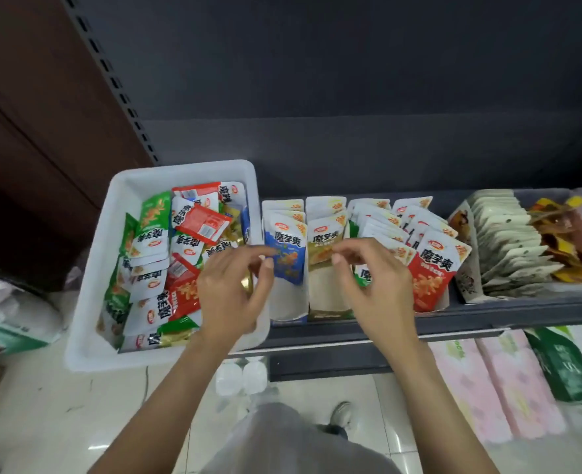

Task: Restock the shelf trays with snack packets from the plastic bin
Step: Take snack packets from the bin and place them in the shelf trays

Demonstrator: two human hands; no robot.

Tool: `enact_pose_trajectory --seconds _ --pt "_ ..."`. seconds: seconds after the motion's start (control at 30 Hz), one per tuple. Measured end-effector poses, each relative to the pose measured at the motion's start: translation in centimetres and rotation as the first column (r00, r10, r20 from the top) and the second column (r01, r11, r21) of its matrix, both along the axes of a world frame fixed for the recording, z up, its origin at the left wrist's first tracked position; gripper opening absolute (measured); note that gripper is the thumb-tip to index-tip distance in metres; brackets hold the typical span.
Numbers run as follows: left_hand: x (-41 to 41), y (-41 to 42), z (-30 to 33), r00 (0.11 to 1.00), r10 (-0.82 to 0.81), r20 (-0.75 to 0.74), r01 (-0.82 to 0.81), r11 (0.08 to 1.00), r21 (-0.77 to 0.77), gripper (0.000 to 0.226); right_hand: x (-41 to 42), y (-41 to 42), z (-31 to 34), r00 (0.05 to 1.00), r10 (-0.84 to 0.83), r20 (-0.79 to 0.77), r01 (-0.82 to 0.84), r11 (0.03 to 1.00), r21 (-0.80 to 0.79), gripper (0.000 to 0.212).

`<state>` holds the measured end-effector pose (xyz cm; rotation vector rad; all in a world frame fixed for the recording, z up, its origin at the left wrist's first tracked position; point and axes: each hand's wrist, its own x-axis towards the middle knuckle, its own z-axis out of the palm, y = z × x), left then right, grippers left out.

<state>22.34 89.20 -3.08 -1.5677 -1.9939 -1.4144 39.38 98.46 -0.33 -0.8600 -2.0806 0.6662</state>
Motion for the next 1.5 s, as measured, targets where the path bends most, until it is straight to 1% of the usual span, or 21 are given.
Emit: enact_pose_trajectory --seconds 0.07,0.13,0.2,0.27,0.33,0.37,0.4,0.43,0.47,0.57,0.63,0.7,0.8,0.9,1.03,1.2,1.3,1.33,1.37,1.43,1.5 --pt "-3.4 -2.8 -0.4 0.991 0.108 -0.081 -0.117 0.986 -0.122 0.027 -3.4 -0.8 0.1 0.984 0.156 0.09 -0.154 0.988 -0.031 0.014" --pt "-7.0 -5.4 -1.4 0.974 0.184 -0.132 -0.22 0.908 -0.356 0.032 -7.2 -1.8 -0.4 0.915 0.32 0.246 -0.311 0.947 -0.076 0.015" --pt "-10.0 -7.5 -2.6 0.968 0.219 -0.12 -0.245 0.74 -0.626 0.041 -10.9 -2.6 -1.6 0.785 0.449 0.427 -0.446 0.888 -0.115 0.02" --pt "-11.6 -9.0 -3.4 0.976 0.212 -0.06 -0.172 0.565 -0.807 0.05 -14.1 -3.3 -2.8 0.637 0.53 0.56 -0.542 0.824 -0.164 0.024" --pt "-12.2 -9.9 -4.2 0.991 0.133 -0.018 -0.08 0.476 -0.876 0.058 -16.3 -4.0 -4.0 0.478 0.562 0.675 -0.613 0.764 -0.202 0.027" --pt "-12.2 -10.0 -4.4 0.996 0.094 -0.004 -0.046 0.455 -0.89 0.06 -17.0 -4.3 -4.5 0.407 0.553 0.727 -0.636 0.743 -0.209 0.032" --pt "-12.3 -10.1 -4.6 0.998 0.066 0.007 -0.024 0.451 -0.892 0.061 -17.6 -4.5 -5.1 0.359 0.534 0.765 -0.649 0.732 -0.207 0.038" --pt "-12.3 -10.2 -4.7 0.999 0.048 0.008 -0.015 0.459 -0.888 0.06 -18.0 -4.6 -5.7 0.339 0.51 0.791 -0.653 0.733 -0.192 0.044" --pt "-12.4 -10.2 -4.6 1.0 0.029 -0.003 -0.016 0.479 -0.878 0.057 -18.3 -4.5 -6.2 0.344 0.478 0.808 -0.654 0.74 -0.159 0.049" --pt "-12.7 -10.1 -4.3 0.996 -0.045 -0.071 -0.039 0.501 -0.864 0.04 -19.0 -3.9 -7.1 0.431 0.391 0.814 -0.637 0.77 -0.033 0.05" --pt "-12.9 -10.0 -4.3 0.992 -0.09 -0.092 -0.038 0.479 -0.877 0.034 -19.3 -3.6 -7.2 0.428 0.397 0.812 -0.627 0.777 -0.049 0.051" --pt "-13.2 -9.9 -4.2 0.989 -0.113 -0.099 -0.037 0.456 -0.889 0.036 -19.3 -3.5 -7.4 0.416 0.407 0.813 -0.628 0.775 -0.067 0.052" --pt "-13.6 -9.8 -4.1 0.99 -0.093 -0.102 -0.046 0.474 -0.879 0.04 -19.1 -3.1 -7.8 0.422 0.415 0.806 -0.631 0.773 -0.068 0.052" --pt "-13.7 -9.1 -4.0 0.976 -0.117 -0.182 -0.104 0.487 -0.867 0.045 -18.9 -2.9 -7.7 0.387 0.423 0.82 -0.647 0.758 -0.085 0.057" --pt "-13.9 -7.8 -3.8 0.91 -0.281 -0.306 -0.156 0.45 -0.879 0.043 -18.9 -3.1 -7.3 0.357 0.392 0.848 -0.667 0.742 -0.063 0.061" --pt "-13.5 -7.0 -3.5 0.741 -0.484 -0.466 -0.285 0.403 -0.87 0.034 -19.2 -2.9 -7.1 0.354 0.387 0.851 -0.684 0.728 -0.046 0.051" --pt "-12.9 -7.0 -3.9 0.638 -0.543 -0.546 -0.324 0.453 -0.83 0.027 -19.4 -2.9 -7.1 0.35 0.367 0.862 -0.708 0.706 -0.013 0.046" --pt "-12.9 -7.0 -3.9 0.631 -0.547 -0.551 -0.315 0.469 -0.826 0.025 -19.4 -2.9 -7.1 0.352 0.36 0.864 -0.712 0.702 -0.003 0.045" --pt "-12.9 -7.1 -4.0 0.634 -0.527 -0.565 -0.296 0.51 -0.808 0.024 -19.4 -2.9 -7.1 0.353 0.357 0.865 -0.715 0.699 0.003 0.045" --pt "-13.0 -7.2 -3.9 0.693 -0.43 -0.578 -0.247 0.611 -0.752 0.023 -19.3 -2.8 -7.2 0.368 0.382 0.848 -0.712 0.702 -0.008 0.047" --pt "-12.6 -7.2 -3.0 0.803 -0.285 -0.523 -0.187 0.712 -0.676 0.021 -18.7 -2.9 -6.9 0.441 0.484 0.756 -0.666 0.741 -0.085 0.051"
